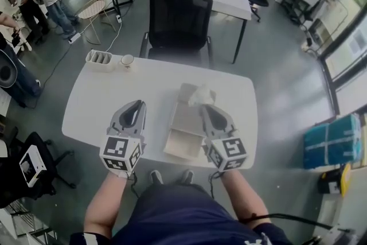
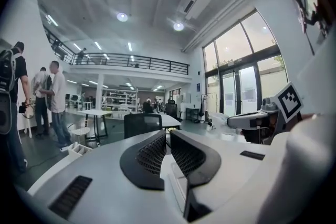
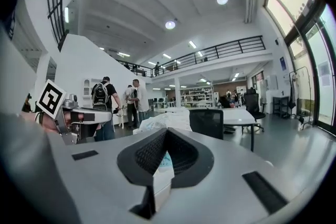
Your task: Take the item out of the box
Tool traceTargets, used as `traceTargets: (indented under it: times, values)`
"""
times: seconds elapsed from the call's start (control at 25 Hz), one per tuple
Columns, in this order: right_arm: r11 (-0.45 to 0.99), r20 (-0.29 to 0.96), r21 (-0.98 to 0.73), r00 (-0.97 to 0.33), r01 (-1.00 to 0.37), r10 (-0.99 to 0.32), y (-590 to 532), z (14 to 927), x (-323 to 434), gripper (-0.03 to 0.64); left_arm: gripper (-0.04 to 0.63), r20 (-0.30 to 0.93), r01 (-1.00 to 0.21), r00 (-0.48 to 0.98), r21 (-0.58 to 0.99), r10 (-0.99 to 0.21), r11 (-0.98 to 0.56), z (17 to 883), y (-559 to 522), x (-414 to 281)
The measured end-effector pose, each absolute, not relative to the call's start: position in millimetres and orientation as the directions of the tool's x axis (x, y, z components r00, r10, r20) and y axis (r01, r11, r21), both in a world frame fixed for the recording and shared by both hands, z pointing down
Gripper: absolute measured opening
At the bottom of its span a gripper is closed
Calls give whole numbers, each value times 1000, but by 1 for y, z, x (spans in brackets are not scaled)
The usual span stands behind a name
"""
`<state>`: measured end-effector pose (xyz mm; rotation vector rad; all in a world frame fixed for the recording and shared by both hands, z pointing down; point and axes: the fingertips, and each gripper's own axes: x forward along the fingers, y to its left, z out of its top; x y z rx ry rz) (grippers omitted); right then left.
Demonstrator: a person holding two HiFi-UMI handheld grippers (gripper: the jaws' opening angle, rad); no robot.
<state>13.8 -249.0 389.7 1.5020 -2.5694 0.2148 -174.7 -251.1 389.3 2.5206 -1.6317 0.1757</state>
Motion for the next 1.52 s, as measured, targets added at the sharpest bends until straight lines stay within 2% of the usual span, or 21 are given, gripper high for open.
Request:
traceTargets:
  times: [0.16, 0.32, 1.52]
  values:
    - [479, 90, -14, -478, -878, -874, -251, 355, 21, 15, 49, 102, -915, 402, 80, -910, -396, 361, -250, -180]
    - [469, 29, 0, -469, -883, -883, -252, 343, 28, 16, 48, 61, -923, 385, 49, -921, -382, 342, -249, -184]
    - [460, 17, -9, -460, -888, -888, -260, 344, 32, 17, 46, 80, -925, 377, 74, -923, -372, 350, -260, -188]
